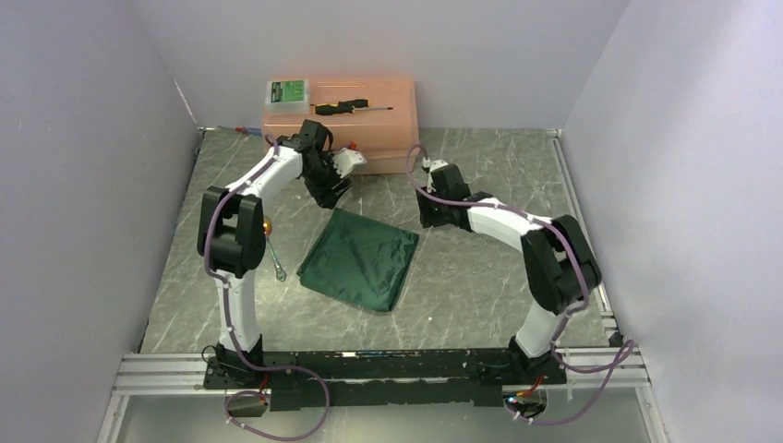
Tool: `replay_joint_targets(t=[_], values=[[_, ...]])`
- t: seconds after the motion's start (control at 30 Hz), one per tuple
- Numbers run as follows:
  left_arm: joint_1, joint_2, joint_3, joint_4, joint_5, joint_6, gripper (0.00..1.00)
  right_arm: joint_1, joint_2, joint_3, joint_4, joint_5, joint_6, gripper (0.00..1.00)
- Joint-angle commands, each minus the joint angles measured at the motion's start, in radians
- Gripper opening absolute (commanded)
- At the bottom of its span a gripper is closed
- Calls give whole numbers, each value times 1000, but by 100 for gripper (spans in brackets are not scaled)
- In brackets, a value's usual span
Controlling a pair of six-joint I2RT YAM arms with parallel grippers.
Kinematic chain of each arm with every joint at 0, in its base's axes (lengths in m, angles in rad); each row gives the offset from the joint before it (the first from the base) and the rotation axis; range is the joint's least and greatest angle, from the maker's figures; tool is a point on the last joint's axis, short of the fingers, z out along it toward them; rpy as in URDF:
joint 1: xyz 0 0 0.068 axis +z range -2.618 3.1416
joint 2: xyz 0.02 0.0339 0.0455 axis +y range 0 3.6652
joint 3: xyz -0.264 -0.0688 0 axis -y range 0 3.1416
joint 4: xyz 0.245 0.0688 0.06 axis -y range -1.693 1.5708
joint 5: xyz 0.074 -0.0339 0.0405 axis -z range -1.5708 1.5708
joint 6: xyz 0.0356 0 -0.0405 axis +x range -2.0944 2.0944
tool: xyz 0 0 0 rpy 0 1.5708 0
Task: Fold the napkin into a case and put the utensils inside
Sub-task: Turn over the upper triangle folded napkin at the center of the board, then smooth out the lower triangle-folded napkin at the center of the board.
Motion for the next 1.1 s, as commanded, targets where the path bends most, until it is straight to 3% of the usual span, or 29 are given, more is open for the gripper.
replay_joint_targets(t=[0.0, 0.07, 0.23, 0.53, 0.77, 1.07], values=[[11, -90, 27, -92, 77, -42, 63, 89, -116, -50, 67, 88, 66, 41], [11, -103, 33, -134, 102, -40, 63, 135, -119, -57, 59, 92, 97, 29], [9, -140, -28, -217, 177, -11, 60, 161, -114, -141, 195, -99, 207, 1], [-100, -220, -130, -314, 215, 84, 62, 9, -10, -133, 221, -203, 232, 0], [-185, -181, -81, -353, 219, 88, 63, -37, 68, -118, 222, -227, 235, 0], [-323, -170, -159, -324, 250, 90, 60, -76, -49, -148, 220, -156, 254, 0]])
